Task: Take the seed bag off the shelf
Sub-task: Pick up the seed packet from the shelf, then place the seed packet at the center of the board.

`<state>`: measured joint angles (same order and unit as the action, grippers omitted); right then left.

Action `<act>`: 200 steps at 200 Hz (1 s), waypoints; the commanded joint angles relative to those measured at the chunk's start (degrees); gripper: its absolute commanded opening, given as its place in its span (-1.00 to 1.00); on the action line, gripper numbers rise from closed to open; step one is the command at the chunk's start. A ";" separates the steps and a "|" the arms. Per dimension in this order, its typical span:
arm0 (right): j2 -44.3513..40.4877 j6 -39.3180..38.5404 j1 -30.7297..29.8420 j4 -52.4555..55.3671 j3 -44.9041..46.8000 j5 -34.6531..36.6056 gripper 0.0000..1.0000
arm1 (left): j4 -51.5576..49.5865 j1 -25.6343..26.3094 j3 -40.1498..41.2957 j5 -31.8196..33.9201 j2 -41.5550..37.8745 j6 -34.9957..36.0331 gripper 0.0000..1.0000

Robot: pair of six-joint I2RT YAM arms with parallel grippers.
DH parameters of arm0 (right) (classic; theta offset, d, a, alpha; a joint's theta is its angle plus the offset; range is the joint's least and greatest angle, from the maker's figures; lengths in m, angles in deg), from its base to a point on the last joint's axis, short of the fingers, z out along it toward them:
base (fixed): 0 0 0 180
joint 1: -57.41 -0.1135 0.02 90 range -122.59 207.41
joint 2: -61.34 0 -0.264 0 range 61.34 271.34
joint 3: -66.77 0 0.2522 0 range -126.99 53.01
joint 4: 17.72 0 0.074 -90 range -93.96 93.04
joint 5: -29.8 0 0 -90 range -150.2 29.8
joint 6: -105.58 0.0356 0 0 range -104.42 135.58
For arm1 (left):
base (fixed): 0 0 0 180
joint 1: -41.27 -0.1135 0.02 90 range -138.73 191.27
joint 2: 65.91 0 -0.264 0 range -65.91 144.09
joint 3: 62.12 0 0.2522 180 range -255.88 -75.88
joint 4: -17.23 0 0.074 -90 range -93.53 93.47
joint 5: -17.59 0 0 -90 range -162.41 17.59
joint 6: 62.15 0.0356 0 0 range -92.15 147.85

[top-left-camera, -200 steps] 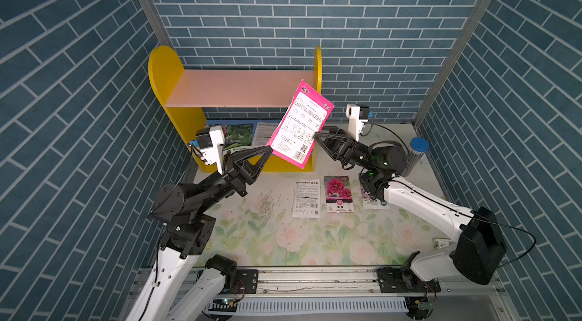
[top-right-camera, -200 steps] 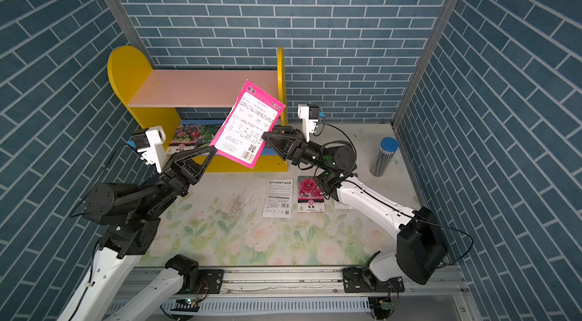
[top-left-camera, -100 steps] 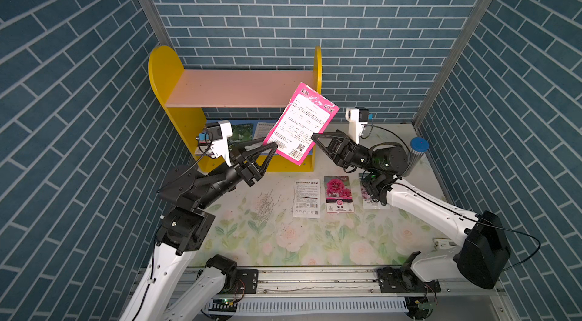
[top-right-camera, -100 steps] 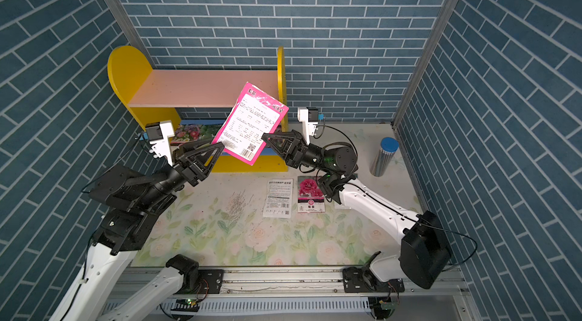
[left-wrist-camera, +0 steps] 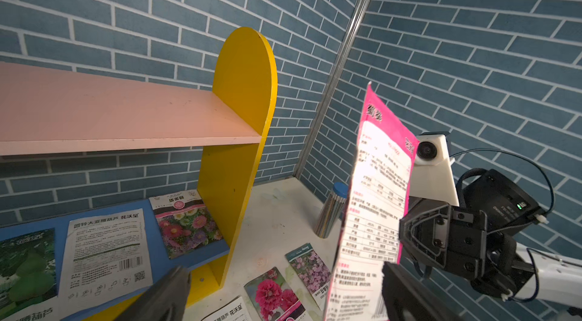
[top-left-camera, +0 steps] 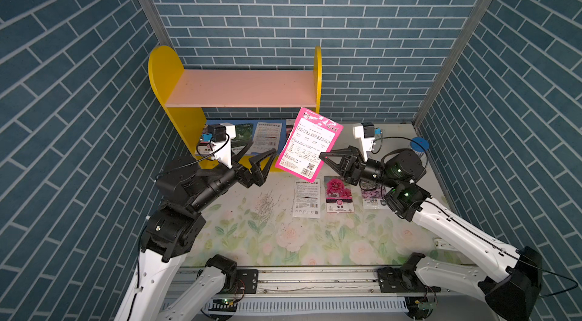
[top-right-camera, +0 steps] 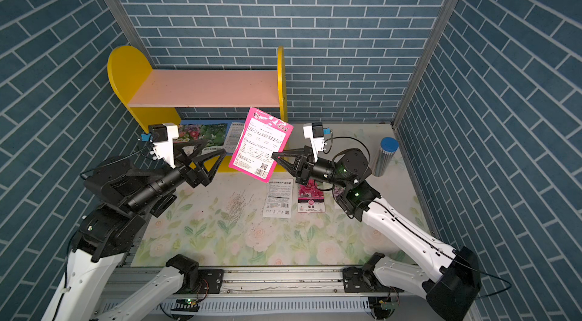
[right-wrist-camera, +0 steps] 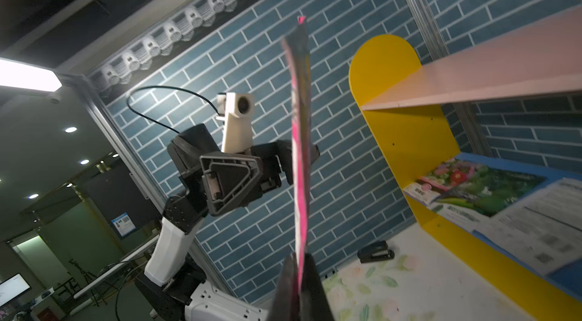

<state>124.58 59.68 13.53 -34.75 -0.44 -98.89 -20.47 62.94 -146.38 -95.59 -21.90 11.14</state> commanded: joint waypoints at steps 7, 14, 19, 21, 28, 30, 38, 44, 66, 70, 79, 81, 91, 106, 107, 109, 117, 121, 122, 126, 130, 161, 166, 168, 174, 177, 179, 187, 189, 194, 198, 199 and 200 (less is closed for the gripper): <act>-0.09 -6.48 -0.24 13.39 4.58 1.03 -1.00 | -10.07 0.19 -1.02 0.06 0.45 8.10 1.00; 0.46 -6.48 -0.32 13.55 5.82 1.10 -1.00 | -11.85 0.21 -0.83 -0.19 0.63 9.17 1.00; 0.95 -6.37 -0.42 13.68 6.60 1.13 -1.00 | -13.00 0.22 -0.63 -0.20 0.65 9.83 1.00; 1.17 -6.32 -0.48 13.65 6.85 1.22 -1.00 | -13.46 0.21 -0.54 -0.20 0.71 10.00 1.00; 2.09 -6.15 -0.81 13.29 7.70 1.58 -1.00 | -15.16 0.19 -0.43 -0.13 0.87 10.73 1.00; 2.37 -6.05 -0.89 13.10 7.91 1.64 -1.00 | -15.69 0.14 -0.43 -0.10 1.00 10.95 1.00; 3.81 -5.87 -1.38 12.07 8.73 1.78 -1.00 | -17.80 0.22 -0.64 0.44 1.43 11.74 1.00; 5.10 -5.78 -1.91 11.61 9.04 2.00 -1.00 | -18.98 0.21 -0.61 1.42 1.52 11.96 1.00; 10.75 -5.69 -3.93 9.80 9.03 3.50 -1.00 | -21.70 0.19 -0.09 4.29 1.15 12.32 1.00; 11.94 -5.61 -4.28 9.28 8.87 3.67 -1.00 | -22.10 0.23 0.05 4.82 0.95 12.32 1.00; 14.70 -5.21 -5.22 8.04 8.27 3.95 -1.00 | -22.84 0.20 0.27 5.97 0.73 12.24 1.00; 15.35 -5.13 -5.42 7.85 8.10 4.08 -1.00 | -23.06 0.17 0.34 6.18 0.73 12.23 1.00; 18.66 -4.54 -6.35 6.89 6.95 4.49 -1.00 | -23.93 0.21 0.61 7.62 0.85 11.94 1.00; 23.64 -2.98 -7.33 4.56 5.12 4.86 -1.00 | -24.91 0.23 1.10 9.00 0.51 11.47 1.00; 23.97 -2.88 -7.39 4.40 4.99 4.86 -1.00 | -24.96 0.22 1.12 9.10 0.53 11.45 1.00; 24.63 -2.70 -7.50 4.04 4.77 4.86 -1.00 | -25.11 0.19 1.15 9.18 0.55 11.44 1.00; 27.24 -2.07 -7.81 2.98 3.61 4.94 -1.00 | -25.50 0.21 1.26 9.56 0.51 11.02 1.00; 28.48 -1.85 -8.03 2.71 2.90 5.06 -1.00 | -25.74 0.26 1.33 9.77 0.55 10.85 1.00; 28.81 -1.84 -8.09 2.73 2.73 5.13 -1.00 | -25.73 0.24 1.37 9.80 0.51 10.84 1.00; 29.98 -1.82 -8.27 2.70 2.02 5.48 -1.00 | -25.92 0.26 1.45 9.93 0.63 10.74 1.00; 31.17 -1.82 -8.52 2.87 1.28 5.83 -1.00 | -26.04 0.22 1.51 9.91 0.60 10.69 1.00; 39.54 -0.49 -9.47 4.63 -4.25 7.58 -1.00 | -25.50 0.28 2.18 10.15 0.21 10.54 1.00; 40.74 -0.35 -9.60 5.39 -5.01 8.11 -1.00 | -25.39 0.23 2.04 9.99 0.20 10.47 1.00; 41.20 -0.33 -9.63 5.69 -5.42 8.35 -1.00 | -25.32 0.26 2.06 9.91 0.20 10.47 1.00; 42.44 -0.33 -9.77 6.59 -6.33 8.98 -1.00 | -25.03 0.22 2.16 9.79 0.20 10.40 1.00; 43.08 -0.37 -9.82 7.17 -6.80 9.30 -1.00 | -24.85 0.21 2.27 9.61 0.16 10.38 1.00; 43.45 -0.34 -9.82 7.63 -7.12 9.46 -1.00 | -24.75 0.28 2.31 9.63 0.12 10.32 1.00; 44.86 -0.37 -9.82 9.24 -8.27 10.48 -1.00 | -24.38 0.25 2.46 9.39 -0.01 10.29 1.00; 45.28 -0.40 -9.89 9.64 -8.54 10.77 -1.00 | -24.30 0.18 2.51 9.25 -0.01 10.29 1.00; 46.06 -0.50 -9.87 10.80 -9.20 11.34 -1.00 | -24.05 0.26 2.68 9.20 0.02 10.22 1.00; 46.60 -0.65 -9.90 11.54 -9.71 11.89 -1.00 | -23.85 0.27 2.84 9.15 0.02 10.21 1.00; 46.74 -0.66 -9.95 11.71 -9.82 12.02 -1.00 | -23.82 0.29 2.83 9.22 0.02 10.16 1.00; 46.81 -0.63 -9.93 11.89 -9.91 12.13 -1.00 | -23.80 0.29 2.92 9.26 -0.02 10.14 1.00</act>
<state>168.23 58.39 4.04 -27.77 -7.26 -90.74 -45.41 62.96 -144.43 -86.39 -21.29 21.63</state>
